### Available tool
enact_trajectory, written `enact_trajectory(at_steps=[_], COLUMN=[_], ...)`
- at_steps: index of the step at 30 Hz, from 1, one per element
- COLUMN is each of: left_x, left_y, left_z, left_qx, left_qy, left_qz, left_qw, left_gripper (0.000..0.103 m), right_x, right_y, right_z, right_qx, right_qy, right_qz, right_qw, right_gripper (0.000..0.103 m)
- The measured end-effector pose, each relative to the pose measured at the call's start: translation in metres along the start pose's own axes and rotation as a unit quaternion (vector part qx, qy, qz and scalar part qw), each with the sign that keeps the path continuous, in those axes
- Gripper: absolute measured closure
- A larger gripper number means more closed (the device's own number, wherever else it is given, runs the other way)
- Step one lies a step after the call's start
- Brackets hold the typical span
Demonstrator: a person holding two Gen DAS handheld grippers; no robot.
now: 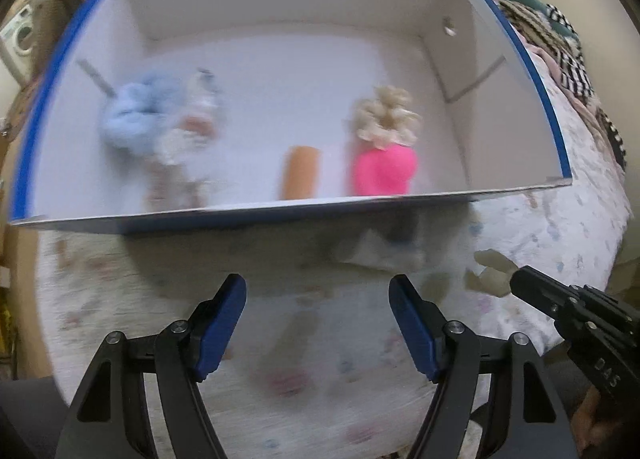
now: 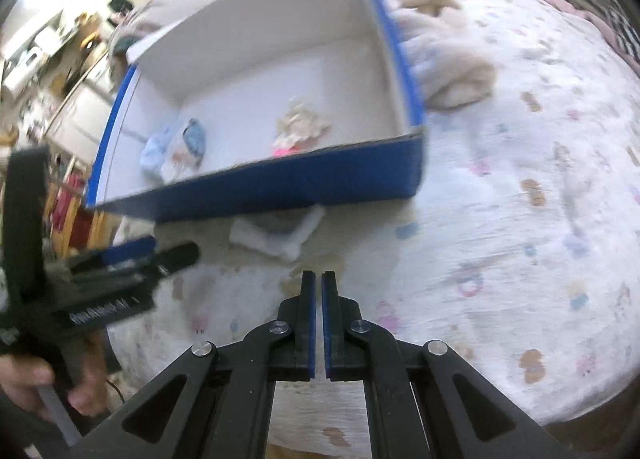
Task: Organize soft objects
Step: 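Grasp the white cloth with the left gripper, then carry the white cloth with the left gripper over the box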
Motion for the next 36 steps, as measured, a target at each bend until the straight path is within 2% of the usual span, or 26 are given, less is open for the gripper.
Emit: enact_trajectory(at_steps=[10, 12, 13, 16, 24, 28, 36], left_x=[0.018, 0.020, 0.020, 0.020, 0.012, 0.004, -0.019], left_y=[0.053, 0.060, 0.063, 0.061, 0.032, 0.012, -0.043], left_z=[-0.036, -0.038, -0.038, -0.035, -0.011, 0.009, 0.041], left_qx=[-0.020, -0.021, -0.027, -0.041, 0.014, 0.024, 0.049], left_qy=[-0.012, -0.005, -0.001, -0.001, 0.000, -0.022, -0.033], left_qz=[0.041, 0.047, 0.055, 0.055, 0.038, 0.027, -0.012], left_qw=[0.9989, 0.9987, 0.9981, 0.9976, 0.9992, 0.9991, 0.9982], left_gripper=[0.032, 0.050, 0.070, 0.075, 0.075, 0.075, 0.075], right_x=[0.003, 0.001, -0.001, -0.001, 0.001, 0.001, 0.001], right_y=[0.016, 0.020, 0.022, 0.028, 0.020, 0.012, -0.017], right_z=[-0.027, -0.032, -0.034, -0.034, -0.029, -0.018, 0.013], right_qx=[-0.007, -0.009, -0.009, -0.010, 0.003, 0.009, 0.032], right_qy=[0.050, 0.057, 0.060, 0.066, 0.059, 0.041, 0.000], right_qz=[0.021, 0.030, 0.034, 0.041, 0.028, 0.015, -0.012], right_qw=[0.998, 0.998, 0.998, 0.997, 0.998, 0.999, 0.999], right_gripper=[0.099, 0.099, 0.099, 0.099, 0.099, 0.099, 0.099])
Point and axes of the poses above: each gripper's, at about its wrist camera, not at the fingertips, and y roughly the way its jaws point, z to its left, x to its top, the point moved 1 cm from there along y, roughly the way its jaws point, and after that the axes turned 1 degree about -z, right-handed, at the moved point
